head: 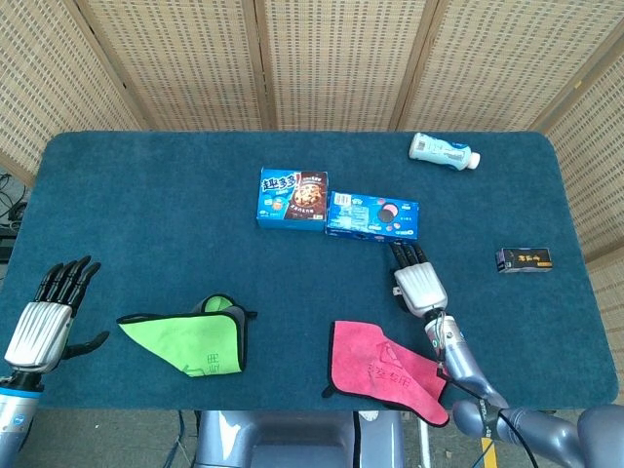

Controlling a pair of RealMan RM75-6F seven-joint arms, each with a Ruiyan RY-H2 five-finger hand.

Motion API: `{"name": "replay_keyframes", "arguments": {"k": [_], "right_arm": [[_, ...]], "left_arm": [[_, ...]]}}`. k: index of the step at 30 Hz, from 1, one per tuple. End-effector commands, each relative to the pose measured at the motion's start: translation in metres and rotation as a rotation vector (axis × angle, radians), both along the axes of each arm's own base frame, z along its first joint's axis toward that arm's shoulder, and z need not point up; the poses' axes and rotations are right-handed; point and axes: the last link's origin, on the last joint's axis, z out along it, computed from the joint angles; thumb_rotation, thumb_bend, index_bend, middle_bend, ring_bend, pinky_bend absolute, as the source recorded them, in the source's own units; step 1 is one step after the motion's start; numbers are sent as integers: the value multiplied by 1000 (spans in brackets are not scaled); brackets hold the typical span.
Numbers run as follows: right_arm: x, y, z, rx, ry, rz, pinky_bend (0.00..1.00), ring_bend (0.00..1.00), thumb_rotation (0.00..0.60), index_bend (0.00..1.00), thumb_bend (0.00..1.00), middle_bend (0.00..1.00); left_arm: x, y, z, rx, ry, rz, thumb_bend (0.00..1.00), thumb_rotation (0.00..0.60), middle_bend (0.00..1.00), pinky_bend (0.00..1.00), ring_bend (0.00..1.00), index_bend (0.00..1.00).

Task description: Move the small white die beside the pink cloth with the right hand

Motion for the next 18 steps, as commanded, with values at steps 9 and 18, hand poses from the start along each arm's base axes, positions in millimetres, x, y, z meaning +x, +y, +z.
{"name": "replay_keyframes", "arguments": {"k": [9,18], "right_arm": [[34,-10,47,-102,34,116,0,0,600,527,388,0],[70,-8,74,-130,64,182,0,0,600,527,388,0]], "left_arm": [[1,0,0,-5,-1,-3,201,600,0,0,0,0],[3,-2,0,-3,-2,-11,201,600,0,0,0,0]]}}
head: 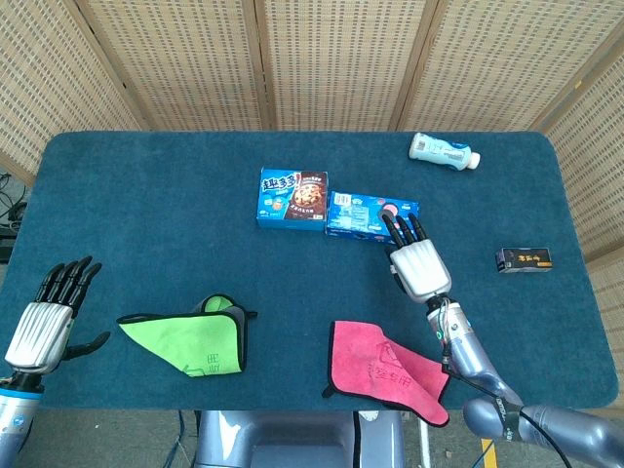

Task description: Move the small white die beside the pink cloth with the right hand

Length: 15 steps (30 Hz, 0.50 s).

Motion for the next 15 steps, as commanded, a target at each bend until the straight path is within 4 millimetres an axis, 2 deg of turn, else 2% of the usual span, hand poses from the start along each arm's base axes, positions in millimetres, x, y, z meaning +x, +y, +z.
{"name": "replay_keyframes", "arguments": {"k": [1,5,15], "right_arm": [[12,-3,11,-25,12,20,0,0,600,527,388,0],[20,-3,16,-33,16,29,0,0,600,527,388,0],[24,-3,19,-33,20,28,0,0,600,527,388,0]], "left_arm": [[0,0,0,0,0,-1,201,600,0,0,0,0],[0,0,1,2,-1,1,201,600,0,0,0,0],[-1,1,1,1,-2,2,201,600,0,0,0,0]]}}
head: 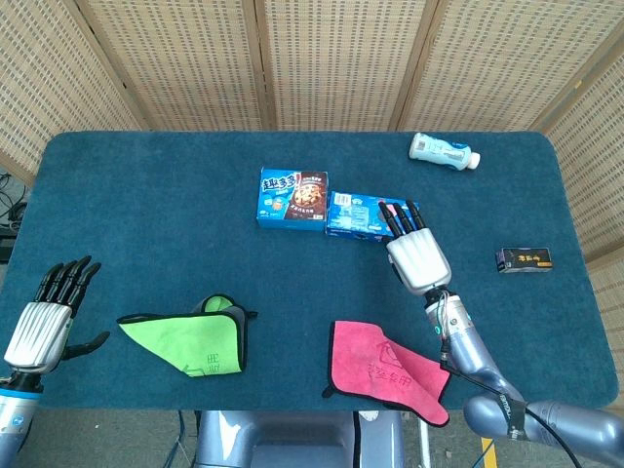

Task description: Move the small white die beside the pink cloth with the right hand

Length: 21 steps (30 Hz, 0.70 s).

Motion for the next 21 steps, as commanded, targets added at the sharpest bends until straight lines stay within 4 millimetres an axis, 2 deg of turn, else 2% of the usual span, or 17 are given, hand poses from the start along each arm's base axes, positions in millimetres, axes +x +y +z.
{"name": "replay_keyframes", "arguments": {"k": [1,4,6,9,12,21], "right_arm": [[0,1,0,3,2,2,0,0,600,527,388,0],[1,2,1,4,4,5,0,0,600,470,381,0],[1,3,1,4,2,6,0,0,600,341,359,0],[1,4,2,7,-1,-1,0,0,600,224,304,0],[0,4,4,8,6,-4,0,0,600,189,260,0],[-11,8,8,19,5,-42,0,0,600,189,260,0]], "left_arm": [[0,0,0,0,0,-1,201,600,0,0,0,0],[1,0,0,2,-1,-2,201,600,0,0,0,0],[1,0,1,3,-2,-3,200,600,0,0,0,0],[1,-1,0,1,-2,-3,201,600,0,0,0,0],[1,-1,0,0,-1,-5,201,600,0,0,0,0],[1,-1,1,0,-3,-4,201,600,0,0,0,0]]}}
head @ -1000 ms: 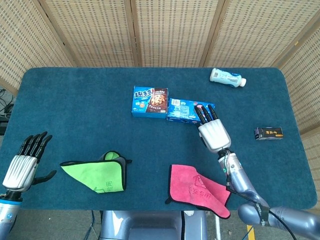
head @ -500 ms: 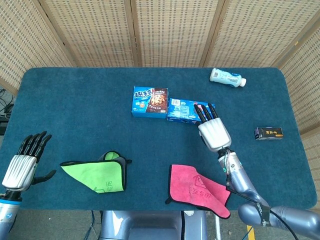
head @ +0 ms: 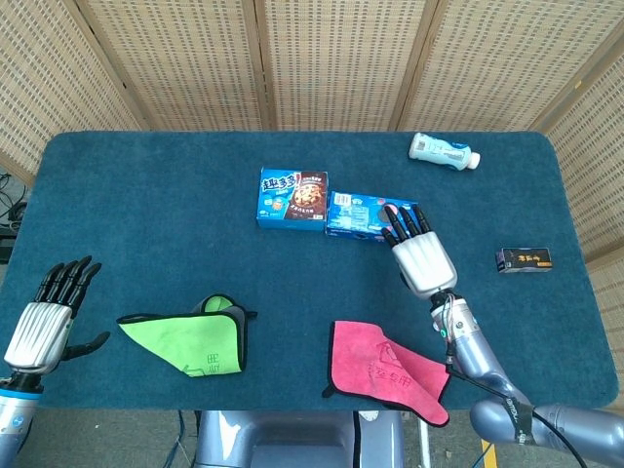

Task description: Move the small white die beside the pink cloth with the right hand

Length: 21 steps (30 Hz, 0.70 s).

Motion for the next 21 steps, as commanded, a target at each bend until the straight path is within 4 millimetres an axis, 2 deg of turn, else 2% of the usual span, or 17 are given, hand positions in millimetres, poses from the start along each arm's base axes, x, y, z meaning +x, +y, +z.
{"name": "replay_keyframes", "arguments": {"k": [1,5,8,13,21], "right_arm": [[-8,4,3,9,-20,-25,0,0,600,189,260,0],[-26,12,9,16,-62,-66,0,0,600,188,260,0],[-52,24,20,-3,-96,-107,0,0,600,189,260,0],[-85,35,34,-36,-132,-151,0,0,600,189,260,0],[-100,40,48,-65,-142,-165,0,0,600,189,260,0]], "left_arm": [[0,0,0,1,-1,1,201,600,0,0,0,0],[-1,0,0,3,1,3,201,600,0,0,0,0],[0,0,-1,-2,3,2,201,600,0,0,0,0],[1,-1,-5,-13,14,-2,201,600,0,0,0,0],[2,-2,-6,-11,18,-4,201,600,0,0,0,0]]}}
